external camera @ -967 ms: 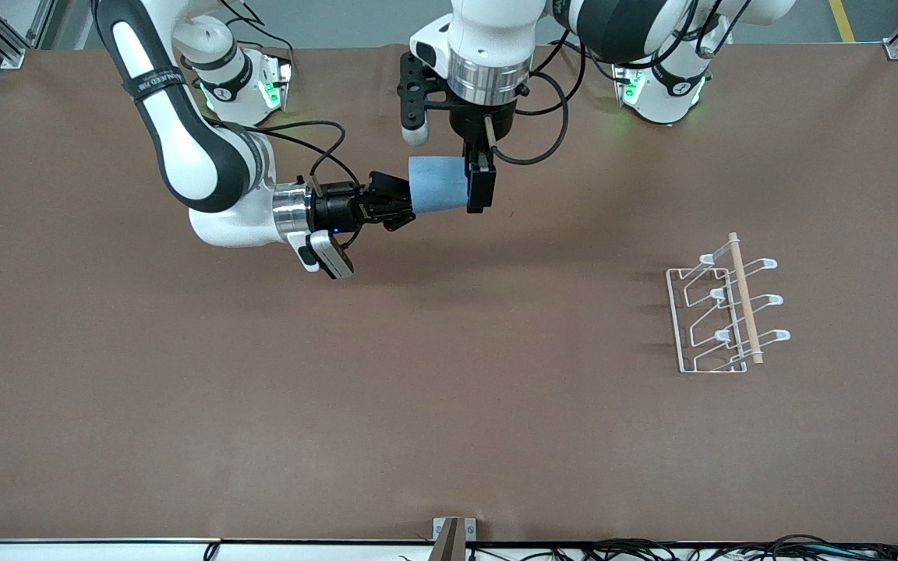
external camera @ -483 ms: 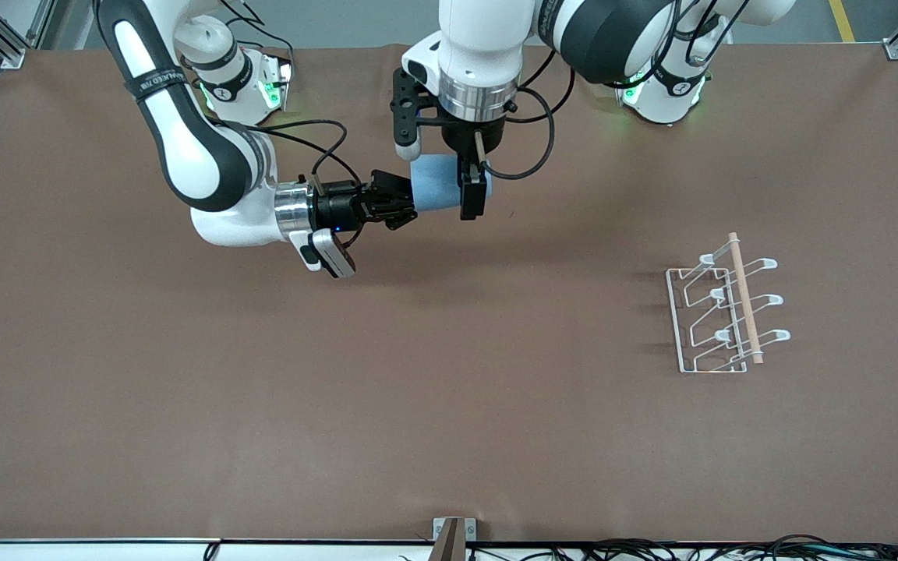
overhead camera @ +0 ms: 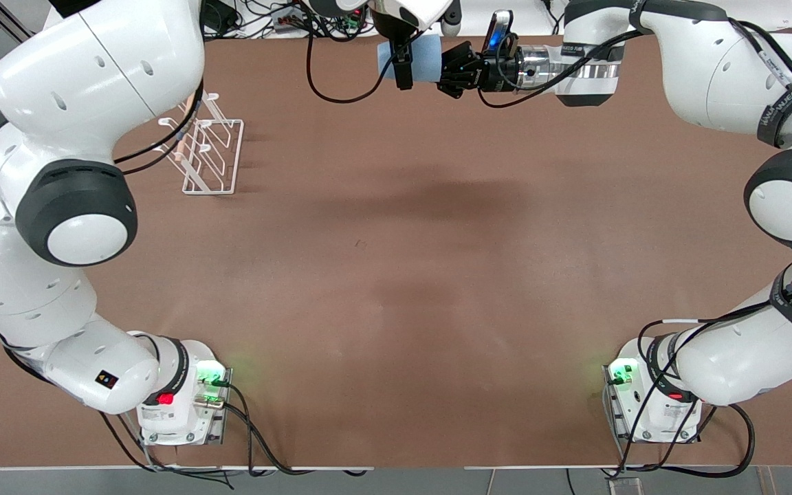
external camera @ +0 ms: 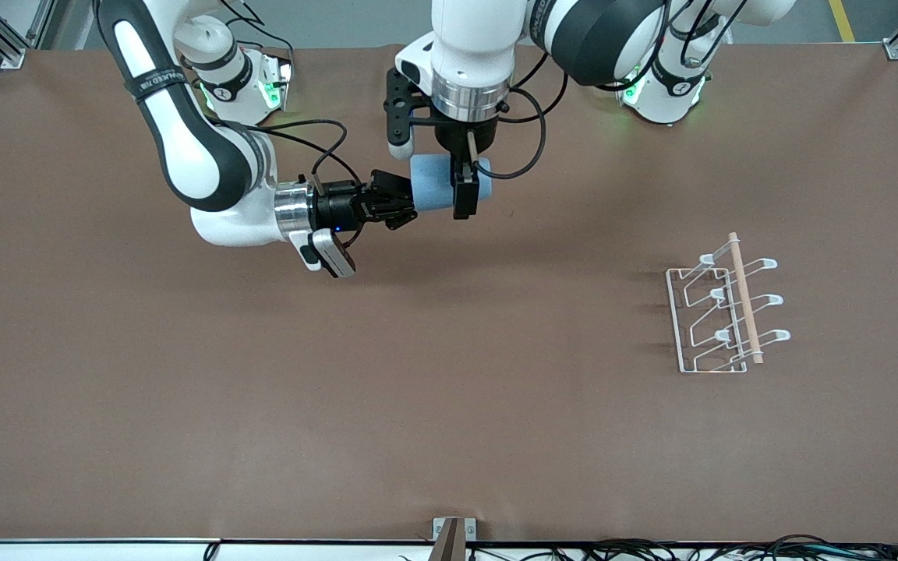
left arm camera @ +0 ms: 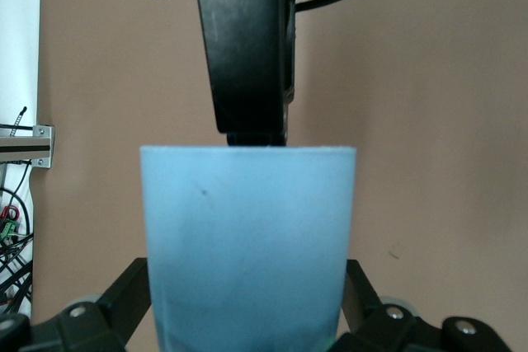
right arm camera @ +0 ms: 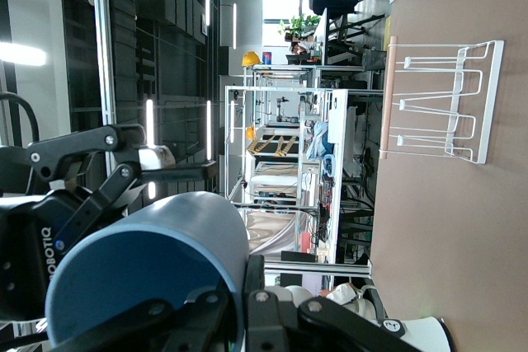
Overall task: Hang cup on cup holder
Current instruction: 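Close the left gripper on the blue cup's base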
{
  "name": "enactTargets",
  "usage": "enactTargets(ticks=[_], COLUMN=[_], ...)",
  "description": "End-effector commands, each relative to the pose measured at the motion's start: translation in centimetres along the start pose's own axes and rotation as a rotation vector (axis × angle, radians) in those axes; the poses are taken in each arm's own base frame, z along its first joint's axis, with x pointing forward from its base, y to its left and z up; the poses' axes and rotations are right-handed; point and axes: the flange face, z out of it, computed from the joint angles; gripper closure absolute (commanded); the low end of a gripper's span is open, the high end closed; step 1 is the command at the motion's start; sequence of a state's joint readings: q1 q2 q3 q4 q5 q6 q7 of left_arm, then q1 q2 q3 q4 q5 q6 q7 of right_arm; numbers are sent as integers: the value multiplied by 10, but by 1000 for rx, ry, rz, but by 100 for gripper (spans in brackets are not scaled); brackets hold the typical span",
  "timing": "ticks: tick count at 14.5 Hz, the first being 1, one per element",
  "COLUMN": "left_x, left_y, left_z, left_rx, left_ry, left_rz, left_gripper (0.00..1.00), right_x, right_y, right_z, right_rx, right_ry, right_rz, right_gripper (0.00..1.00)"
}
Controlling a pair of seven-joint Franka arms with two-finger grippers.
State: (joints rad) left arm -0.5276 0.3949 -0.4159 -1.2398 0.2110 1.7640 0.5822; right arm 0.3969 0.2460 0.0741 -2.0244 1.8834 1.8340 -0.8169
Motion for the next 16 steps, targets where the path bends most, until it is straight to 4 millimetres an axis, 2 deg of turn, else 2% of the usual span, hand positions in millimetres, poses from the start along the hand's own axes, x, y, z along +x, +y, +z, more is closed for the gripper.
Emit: enactTargets(ticks=[1,4,5,6,7,8,9,10,12,16], left_x=[6,6,6,5,6,5,6,6,5,2], left_y=[-2,-2,-2,-1,-1,-1,-2,-1,-1,0], left_z=[-3,-2,-2,-3,-2,-3,-2,-1,-7,-9], left_rx=[17,17,17,17,16,18,17,17,22,16], left_ry=[15,14,14,13,12,12,12,10,11,0], left_rz=[-21,-19,-19,-16,-13,-9,-11,-9,-11,-14], left_gripper=[1,1,5,21,45,73,87,93,98,97], right_x=[-7,-7,-7,-7,-7,-7,-7,-7,-7,-7], right_y=[-6,-7,-7,-7,-7,-7,-7,-7,-8,-8], right_z=[0,0,0,0,0,0,0,0,0,0], right_rx=[18,18,18,18,18,19,19,19,20,20], right_ry=[15,15,15,15,15,14,14,14,14,14], right_rz=[-12,-14,-14,-14,-14,-14,-14,-14,-12,-3], right_gripper=[100,99,99,99,99,99,99,99,98,94])
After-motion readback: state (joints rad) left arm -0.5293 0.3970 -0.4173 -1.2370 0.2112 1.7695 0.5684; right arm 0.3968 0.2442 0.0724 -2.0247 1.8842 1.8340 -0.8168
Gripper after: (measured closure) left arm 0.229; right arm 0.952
